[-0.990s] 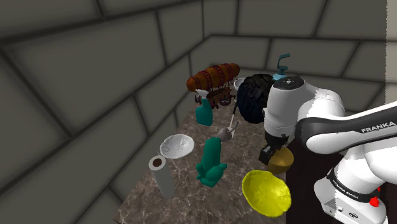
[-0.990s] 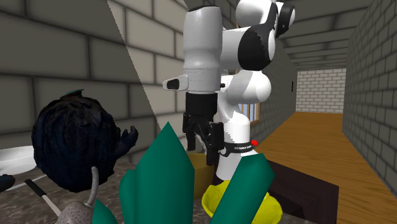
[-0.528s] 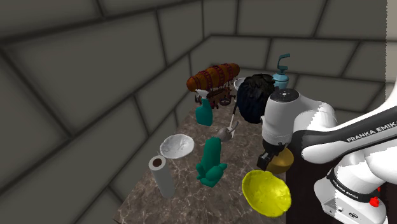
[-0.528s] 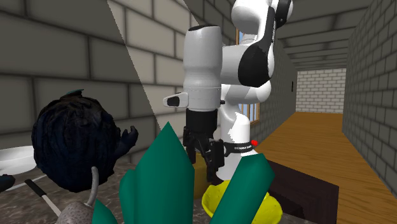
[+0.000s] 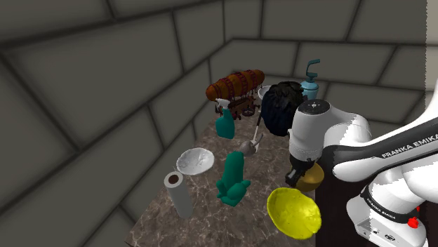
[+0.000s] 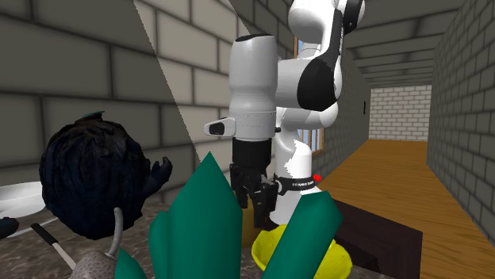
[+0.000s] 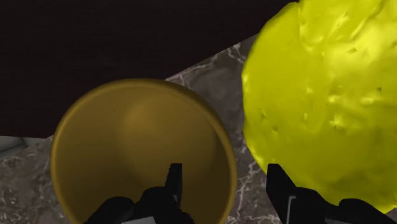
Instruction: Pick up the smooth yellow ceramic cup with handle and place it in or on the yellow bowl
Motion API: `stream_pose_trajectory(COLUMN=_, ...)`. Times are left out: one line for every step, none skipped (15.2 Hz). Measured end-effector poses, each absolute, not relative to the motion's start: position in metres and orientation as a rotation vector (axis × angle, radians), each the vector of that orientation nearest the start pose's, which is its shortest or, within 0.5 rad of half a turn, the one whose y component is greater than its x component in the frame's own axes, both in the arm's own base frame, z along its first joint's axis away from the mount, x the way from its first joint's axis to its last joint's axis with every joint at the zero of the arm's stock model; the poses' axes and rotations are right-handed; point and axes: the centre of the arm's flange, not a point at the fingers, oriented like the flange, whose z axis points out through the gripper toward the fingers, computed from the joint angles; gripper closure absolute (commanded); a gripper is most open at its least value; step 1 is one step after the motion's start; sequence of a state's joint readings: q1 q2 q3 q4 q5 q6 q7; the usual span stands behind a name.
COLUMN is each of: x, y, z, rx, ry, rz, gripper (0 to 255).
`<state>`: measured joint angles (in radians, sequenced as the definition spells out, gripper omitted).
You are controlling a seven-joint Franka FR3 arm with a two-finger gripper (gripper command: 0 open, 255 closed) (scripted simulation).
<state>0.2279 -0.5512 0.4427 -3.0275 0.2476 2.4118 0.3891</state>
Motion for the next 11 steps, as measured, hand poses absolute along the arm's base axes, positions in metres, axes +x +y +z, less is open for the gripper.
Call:
stream_pose_trajectory(x=0.2409, y=0.1533, z=0.2705, rx=-3.243, ry=-0.03, rz=0.067, gripper=255)
stream_pose_trajectory(x=0.241, y=0.1533, z=0.2706, rx=-3.243, ry=-0.03, rz=0.066, gripper=255)
stream_pose_trajectory(x=0.241, y=0.1533, z=0.2706, rx=-3.243, ry=-0.03, rz=0.066, gripper=255)
stream_pose_trajectory(x=0.241, y=0.1533, z=0.2706, rx=-3.243, ry=-0.03, rz=0.066, gripper=255)
stream_pose_trajectory(x=0.241, y=0.1533, z=0.2706, rx=-3.243, ry=-0.03, rz=0.066, gripper=255)
stream_pose_trajectory(x=0.241, y=0.1533, z=0.2706, rx=-3.243, ry=-0.03, rz=0.066, gripper=255)
stream_pose_trajectory(x=0.241, y=0.1533, z=0.2706, rx=-3.243, ry=-0.03, rz=0.066, gripper=255)
stream_pose_trajectory(x=0.241, y=0.1533, z=0.2706, rx=-3.243, ry=-0.03, rz=0.066, gripper=255)
stream_pose_trajectory(x=0.241, y=0.1533, z=0.2706, rx=-3.243, ry=-0.03, rz=0.066, gripper=255)
stream_pose_trajectory(x=0.2415, y=0.1533, z=0.2731, rx=-3.243, ry=-0.03, rz=0.066, gripper=255)
stream_pose_trajectory(x=0.2411, y=0.1536, z=0.2773, rx=-3.243, ry=-0.03, rz=0.066, gripper=255)
